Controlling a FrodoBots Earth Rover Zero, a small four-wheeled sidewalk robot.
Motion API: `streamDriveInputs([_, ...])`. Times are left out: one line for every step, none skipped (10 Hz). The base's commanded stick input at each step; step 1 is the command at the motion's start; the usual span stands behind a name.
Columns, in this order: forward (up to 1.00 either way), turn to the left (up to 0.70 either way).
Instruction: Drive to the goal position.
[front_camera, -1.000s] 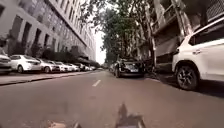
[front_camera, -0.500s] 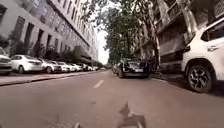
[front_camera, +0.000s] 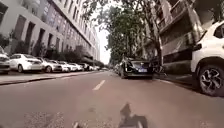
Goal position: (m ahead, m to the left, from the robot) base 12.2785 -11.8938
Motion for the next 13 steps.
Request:
streamDriveInputs([0.7, 0.0])
streamDriveInputs([0.7, 0.0])
streamDriveInputs([0.7, 0.0])
streamDriveInputs([0.7, 0.0])
streamDriveInputs([0.7, 0.0])
streamDriveInputs([0.7, 0.0])
streamDriveInputs([0.7, 0.0])
streamDriveInputs([0.7, 0.0])
streamDriveInputs([0.7, 0.0])
streamDriveInputs([0.7, 0.0])
streamDriveInputs([0.7, 0.0])
streamDriveInputs([0.7, 0.0])
streamDriveInputs([0.7, 0.0])
